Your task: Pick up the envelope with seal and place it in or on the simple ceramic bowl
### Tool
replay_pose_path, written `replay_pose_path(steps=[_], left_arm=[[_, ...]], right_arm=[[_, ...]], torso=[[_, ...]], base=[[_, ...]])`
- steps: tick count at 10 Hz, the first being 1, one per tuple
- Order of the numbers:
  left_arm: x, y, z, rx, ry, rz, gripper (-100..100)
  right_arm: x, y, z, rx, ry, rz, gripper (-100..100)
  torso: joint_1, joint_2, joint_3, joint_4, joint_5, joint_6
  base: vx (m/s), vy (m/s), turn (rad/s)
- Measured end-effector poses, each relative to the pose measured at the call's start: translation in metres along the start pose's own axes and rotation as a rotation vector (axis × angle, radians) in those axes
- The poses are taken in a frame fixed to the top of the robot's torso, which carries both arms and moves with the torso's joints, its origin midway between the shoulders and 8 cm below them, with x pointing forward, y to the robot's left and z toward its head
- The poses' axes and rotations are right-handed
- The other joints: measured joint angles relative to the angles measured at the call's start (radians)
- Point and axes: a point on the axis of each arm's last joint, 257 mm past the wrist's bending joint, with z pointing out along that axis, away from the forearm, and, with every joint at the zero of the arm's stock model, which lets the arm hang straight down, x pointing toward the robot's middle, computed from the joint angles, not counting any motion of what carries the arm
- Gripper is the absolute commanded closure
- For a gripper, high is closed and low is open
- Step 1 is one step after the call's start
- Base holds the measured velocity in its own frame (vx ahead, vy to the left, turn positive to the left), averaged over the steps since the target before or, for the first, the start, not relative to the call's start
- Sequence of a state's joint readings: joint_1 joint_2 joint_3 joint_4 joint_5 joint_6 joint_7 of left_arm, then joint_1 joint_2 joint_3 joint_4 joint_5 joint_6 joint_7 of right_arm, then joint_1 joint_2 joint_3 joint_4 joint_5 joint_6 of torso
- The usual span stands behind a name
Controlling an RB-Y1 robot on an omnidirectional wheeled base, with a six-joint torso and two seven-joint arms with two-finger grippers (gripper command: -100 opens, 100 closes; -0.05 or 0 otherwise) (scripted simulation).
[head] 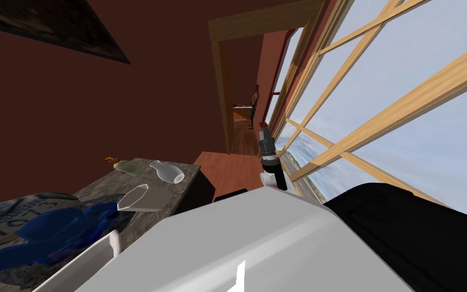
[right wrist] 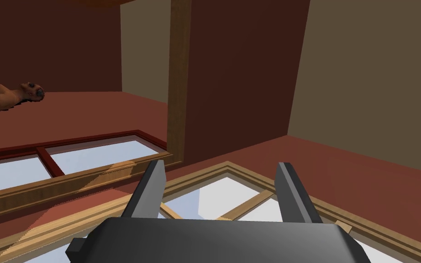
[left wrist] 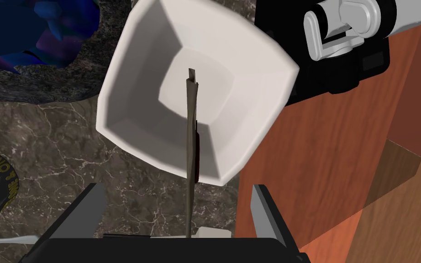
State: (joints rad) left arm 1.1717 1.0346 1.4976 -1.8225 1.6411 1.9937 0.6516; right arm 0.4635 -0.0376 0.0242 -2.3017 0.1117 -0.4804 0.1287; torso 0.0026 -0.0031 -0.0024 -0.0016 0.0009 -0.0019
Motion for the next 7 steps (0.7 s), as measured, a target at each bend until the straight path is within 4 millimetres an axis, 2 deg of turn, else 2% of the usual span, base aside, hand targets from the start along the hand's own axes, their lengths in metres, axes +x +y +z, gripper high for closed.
replay_pose_path(steps=[4, 5, 7], left_arm=[[0.016, 0.013, -0.019, -0.005, -0.002, 0.031, -100], [0.016, 0.013, -0.019, -0.005, -0.001, 0.030, 0], [0.016, 0.013, -0.019, -0.005, -0.001, 0.030, 0]], right_arm=[[0.000, 0.000, 0.000, 0.000, 0.000, 0.000, 0], [0.000, 0.000, 0.000, 0.000, 0.000, 0.000, 0], [0.000, 0.000, 0.000, 0.000, 0.000, 0.000, 0]], torso=[[0.000, 0.001, 0.000, 0.000, 0.000, 0.000], [-0.001, 0.001, 0.001, 0.000, 0.000, 0.000], [-0.003, 0.001, 0.001, 0.000, 0.000, 0.000]], base=[[0.005, 0.036, 0.052], [0.000, 0.000, 0.000], [0.000, 0.000, 0.000]])
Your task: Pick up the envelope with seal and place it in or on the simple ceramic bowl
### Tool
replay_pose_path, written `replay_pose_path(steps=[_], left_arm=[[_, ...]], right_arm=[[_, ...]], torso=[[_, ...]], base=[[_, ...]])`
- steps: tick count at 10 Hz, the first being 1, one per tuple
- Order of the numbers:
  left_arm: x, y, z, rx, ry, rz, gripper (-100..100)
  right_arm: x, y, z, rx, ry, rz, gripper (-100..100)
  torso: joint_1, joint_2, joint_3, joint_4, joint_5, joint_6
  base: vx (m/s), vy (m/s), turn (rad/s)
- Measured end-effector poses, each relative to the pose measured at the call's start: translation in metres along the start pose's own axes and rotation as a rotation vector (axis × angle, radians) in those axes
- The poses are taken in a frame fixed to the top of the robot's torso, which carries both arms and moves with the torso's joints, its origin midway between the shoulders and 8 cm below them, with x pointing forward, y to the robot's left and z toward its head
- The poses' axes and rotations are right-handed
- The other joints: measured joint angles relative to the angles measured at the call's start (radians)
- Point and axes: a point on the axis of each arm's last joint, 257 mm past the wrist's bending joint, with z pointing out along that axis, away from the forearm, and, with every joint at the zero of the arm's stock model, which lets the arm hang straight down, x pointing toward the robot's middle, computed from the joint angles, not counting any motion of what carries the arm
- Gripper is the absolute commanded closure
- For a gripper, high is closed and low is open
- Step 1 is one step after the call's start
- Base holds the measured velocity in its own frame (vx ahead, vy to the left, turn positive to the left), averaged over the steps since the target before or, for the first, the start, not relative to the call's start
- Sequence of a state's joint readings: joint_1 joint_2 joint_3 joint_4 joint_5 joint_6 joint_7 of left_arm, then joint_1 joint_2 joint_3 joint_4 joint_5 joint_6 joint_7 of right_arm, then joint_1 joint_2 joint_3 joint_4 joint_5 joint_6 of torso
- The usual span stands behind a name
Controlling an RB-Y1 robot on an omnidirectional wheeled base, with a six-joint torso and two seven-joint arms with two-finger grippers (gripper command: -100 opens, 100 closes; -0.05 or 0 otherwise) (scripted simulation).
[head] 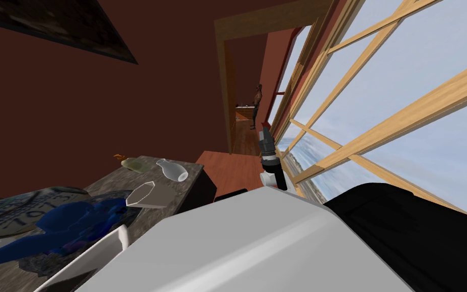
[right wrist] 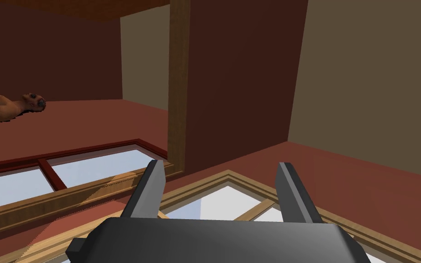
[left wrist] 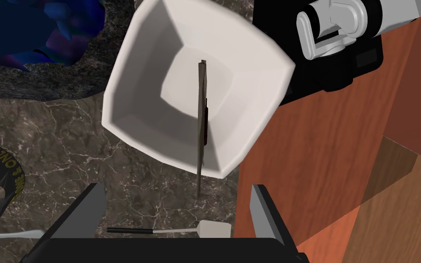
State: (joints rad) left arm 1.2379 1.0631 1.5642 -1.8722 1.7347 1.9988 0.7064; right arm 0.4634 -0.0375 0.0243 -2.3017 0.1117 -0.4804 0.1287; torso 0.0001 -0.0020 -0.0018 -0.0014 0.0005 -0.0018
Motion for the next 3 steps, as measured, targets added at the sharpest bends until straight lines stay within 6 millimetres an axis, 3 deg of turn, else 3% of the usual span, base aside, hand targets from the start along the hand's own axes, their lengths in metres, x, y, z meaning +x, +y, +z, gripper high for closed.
replay_pose_path(steps=[3], left_arm=[[0.0000, 0.0000, 0.0000, 0.000, 0.000, 0.000, 0]], right_arm=[[0.0000, 0.0000, 0.0000, 0.000, 0.000, 0.000, 0]], torso=[[0.000, 0.000, 0.000, 0.000, 0.000, 0.000]], base=[[0.000, 0.000, 0.000]])
